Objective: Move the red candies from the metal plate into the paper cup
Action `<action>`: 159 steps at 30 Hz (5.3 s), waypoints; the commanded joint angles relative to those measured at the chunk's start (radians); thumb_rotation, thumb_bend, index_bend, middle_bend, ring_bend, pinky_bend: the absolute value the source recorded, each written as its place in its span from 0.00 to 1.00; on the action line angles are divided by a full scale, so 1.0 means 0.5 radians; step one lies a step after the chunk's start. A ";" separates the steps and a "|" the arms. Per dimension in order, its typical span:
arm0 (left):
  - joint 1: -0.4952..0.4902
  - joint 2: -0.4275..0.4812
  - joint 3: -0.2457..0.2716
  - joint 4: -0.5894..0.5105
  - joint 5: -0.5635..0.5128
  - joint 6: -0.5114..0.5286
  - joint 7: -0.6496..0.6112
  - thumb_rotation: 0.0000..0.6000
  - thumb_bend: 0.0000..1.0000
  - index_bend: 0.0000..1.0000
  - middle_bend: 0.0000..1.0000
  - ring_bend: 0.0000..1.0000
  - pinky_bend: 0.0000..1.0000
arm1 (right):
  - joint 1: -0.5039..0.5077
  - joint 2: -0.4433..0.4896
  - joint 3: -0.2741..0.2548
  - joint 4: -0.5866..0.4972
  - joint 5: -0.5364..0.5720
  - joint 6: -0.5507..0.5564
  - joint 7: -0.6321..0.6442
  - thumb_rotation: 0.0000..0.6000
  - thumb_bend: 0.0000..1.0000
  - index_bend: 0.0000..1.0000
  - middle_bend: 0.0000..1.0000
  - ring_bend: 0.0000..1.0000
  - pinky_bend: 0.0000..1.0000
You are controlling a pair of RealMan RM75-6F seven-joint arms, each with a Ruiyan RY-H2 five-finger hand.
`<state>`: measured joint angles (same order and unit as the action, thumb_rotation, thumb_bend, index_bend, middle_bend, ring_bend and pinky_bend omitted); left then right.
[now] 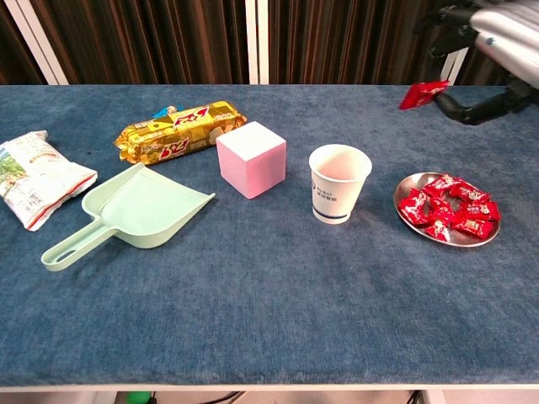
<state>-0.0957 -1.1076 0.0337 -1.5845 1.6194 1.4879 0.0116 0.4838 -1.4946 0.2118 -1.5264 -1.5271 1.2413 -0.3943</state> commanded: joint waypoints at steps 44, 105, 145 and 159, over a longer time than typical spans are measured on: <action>0.011 0.008 0.002 -0.001 0.016 0.021 -0.012 1.00 0.10 0.09 0.03 0.00 0.15 | 0.038 0.156 -0.355 0.026 0.300 -0.291 -0.239 1.00 0.32 0.29 0.04 0.00 0.00; 0.000 0.006 -0.004 0.005 -0.004 -0.003 -0.018 1.00 0.10 0.09 0.03 0.00 0.15 | -0.015 -0.182 -0.381 0.523 0.172 -0.214 -0.146 1.00 0.52 0.82 0.15 0.00 0.00; 0.013 0.021 -0.009 0.018 -0.005 0.028 -0.070 1.00 0.10 0.09 0.03 0.00 0.15 | 0.301 -0.237 -0.178 -0.023 0.097 -0.300 -0.513 1.00 0.37 0.50 0.09 0.00 0.00; 0.013 0.021 -0.010 0.010 -0.001 0.029 -0.062 1.00 0.10 0.09 0.03 0.00 0.15 | 0.176 0.032 -0.230 -0.110 0.062 -0.126 -0.332 1.00 0.29 0.18 0.07 0.00 0.00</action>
<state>-0.0900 -1.0972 0.0290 -1.5796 1.6188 1.5019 -0.0184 0.5867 -1.4944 0.0996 -1.5884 -1.5029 1.1642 -0.5771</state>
